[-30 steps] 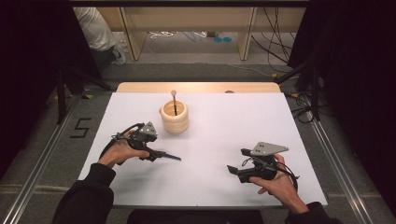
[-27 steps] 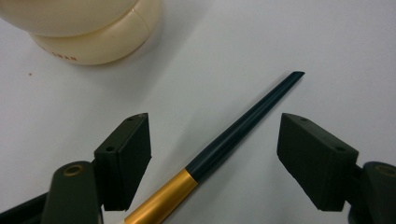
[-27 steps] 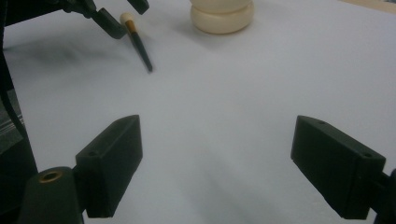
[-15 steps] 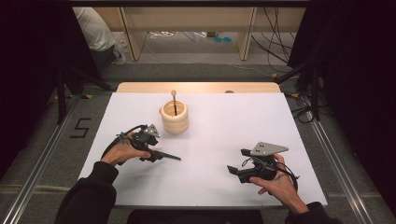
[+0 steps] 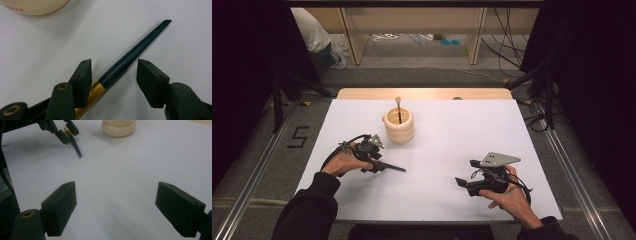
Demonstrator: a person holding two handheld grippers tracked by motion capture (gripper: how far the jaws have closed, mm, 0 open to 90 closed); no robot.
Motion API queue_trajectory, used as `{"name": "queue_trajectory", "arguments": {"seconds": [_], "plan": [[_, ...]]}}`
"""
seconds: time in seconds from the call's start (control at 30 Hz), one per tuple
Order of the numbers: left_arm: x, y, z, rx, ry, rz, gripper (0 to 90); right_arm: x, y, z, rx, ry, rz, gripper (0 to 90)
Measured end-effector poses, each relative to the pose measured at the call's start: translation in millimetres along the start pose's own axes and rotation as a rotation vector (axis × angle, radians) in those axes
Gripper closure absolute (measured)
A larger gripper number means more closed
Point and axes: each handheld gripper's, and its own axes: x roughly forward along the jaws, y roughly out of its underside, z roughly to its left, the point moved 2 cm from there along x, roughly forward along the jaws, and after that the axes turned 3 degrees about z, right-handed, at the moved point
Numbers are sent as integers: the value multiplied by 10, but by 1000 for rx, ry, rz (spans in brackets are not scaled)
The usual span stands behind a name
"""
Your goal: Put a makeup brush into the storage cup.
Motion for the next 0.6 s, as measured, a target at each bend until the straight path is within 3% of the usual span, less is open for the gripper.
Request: {"name": "queue_trajectory", "arguments": {"seconds": [0.07, 0.6], "plan": [[-12, -5, 9, 31, -5, 31, 512, 4, -1, 0, 4, 3, 1, 183], [-11, 29, 2, -1, 20, 99, 631, 4, -3, -1, 8, 2, 2, 188]]}}
